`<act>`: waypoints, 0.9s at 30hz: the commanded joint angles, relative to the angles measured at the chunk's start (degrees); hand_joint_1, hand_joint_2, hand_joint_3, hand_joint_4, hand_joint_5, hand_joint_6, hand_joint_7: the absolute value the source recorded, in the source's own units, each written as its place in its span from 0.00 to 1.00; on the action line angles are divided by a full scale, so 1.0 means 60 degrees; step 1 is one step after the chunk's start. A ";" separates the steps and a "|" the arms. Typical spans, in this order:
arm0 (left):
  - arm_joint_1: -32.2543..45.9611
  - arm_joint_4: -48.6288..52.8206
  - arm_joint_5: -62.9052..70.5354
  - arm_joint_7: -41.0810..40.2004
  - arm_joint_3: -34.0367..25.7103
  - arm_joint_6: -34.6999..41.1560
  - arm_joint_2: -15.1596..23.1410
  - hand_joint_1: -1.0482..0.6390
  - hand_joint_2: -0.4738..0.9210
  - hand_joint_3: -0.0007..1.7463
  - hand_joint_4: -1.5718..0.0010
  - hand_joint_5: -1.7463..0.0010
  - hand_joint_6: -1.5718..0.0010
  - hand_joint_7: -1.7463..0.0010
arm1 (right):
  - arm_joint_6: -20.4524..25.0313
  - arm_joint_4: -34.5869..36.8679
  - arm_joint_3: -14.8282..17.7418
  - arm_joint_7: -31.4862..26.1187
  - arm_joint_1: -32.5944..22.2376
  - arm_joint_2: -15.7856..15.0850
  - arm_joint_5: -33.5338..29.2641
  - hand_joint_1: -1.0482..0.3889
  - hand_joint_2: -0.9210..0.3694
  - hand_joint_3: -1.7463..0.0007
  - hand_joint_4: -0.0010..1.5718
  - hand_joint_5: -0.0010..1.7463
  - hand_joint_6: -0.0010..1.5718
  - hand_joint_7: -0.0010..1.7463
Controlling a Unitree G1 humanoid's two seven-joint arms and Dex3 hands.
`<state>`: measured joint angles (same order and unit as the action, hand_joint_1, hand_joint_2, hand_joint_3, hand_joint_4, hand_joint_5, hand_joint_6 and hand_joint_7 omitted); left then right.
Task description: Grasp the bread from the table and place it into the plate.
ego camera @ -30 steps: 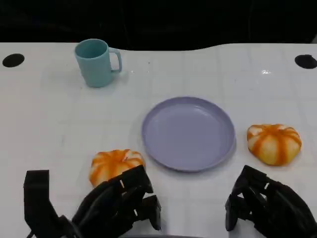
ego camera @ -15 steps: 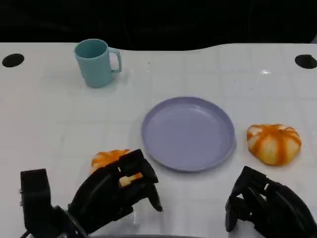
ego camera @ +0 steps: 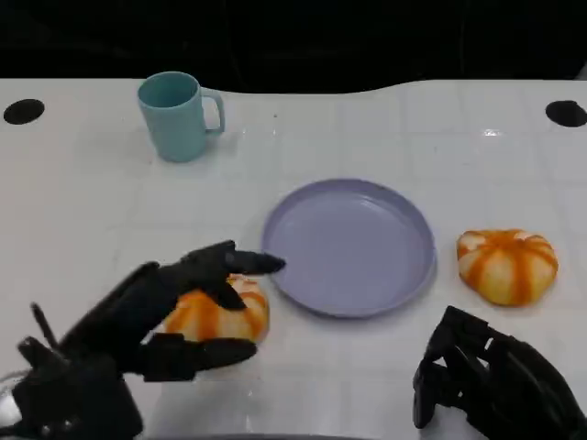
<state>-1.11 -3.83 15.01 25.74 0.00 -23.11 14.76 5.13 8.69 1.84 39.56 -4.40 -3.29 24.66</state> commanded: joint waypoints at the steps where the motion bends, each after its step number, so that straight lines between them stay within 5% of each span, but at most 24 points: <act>1: -0.0080 -0.1015 0.1933 -0.0667 -0.0045 0.0653 0.0952 0.21 1.00 0.12 0.82 0.60 0.75 0.98 | 0.0034 -0.0114 -0.0068 -0.0063 0.0074 0.0015 0.0023 0.37 0.00 0.75 0.36 1.00 0.27 0.89; 4: -0.0132 -0.1408 0.2755 -0.0719 0.0109 0.1104 0.1360 0.20 1.00 0.10 0.79 0.71 0.77 1.00 | -0.0058 -0.0049 -0.0106 -0.0041 0.0117 0.0068 0.0002 0.37 0.00 0.75 0.36 1.00 0.27 0.90; 14: -0.0437 -0.1947 0.4707 -0.0446 0.1053 0.2249 0.2124 0.14 1.00 0.07 0.83 0.78 0.84 1.00 | -0.0160 -0.0027 -0.0157 0.0025 0.0131 0.0133 -0.0003 0.36 0.00 0.75 0.36 1.00 0.26 0.91; 27: -0.1417 -0.0389 0.5454 -0.0213 0.2681 0.3420 0.1933 0.11 1.00 0.05 0.83 0.82 0.87 1.00 | -0.0281 0.0075 -0.0081 -0.0015 0.0208 0.0043 -0.0074 0.36 0.00 0.74 0.36 1.00 0.25 0.92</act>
<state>-8.29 -8.81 46.64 25.04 14.54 -3.42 26.16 3.96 8.86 0.76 39.69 -3.31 -2.29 24.20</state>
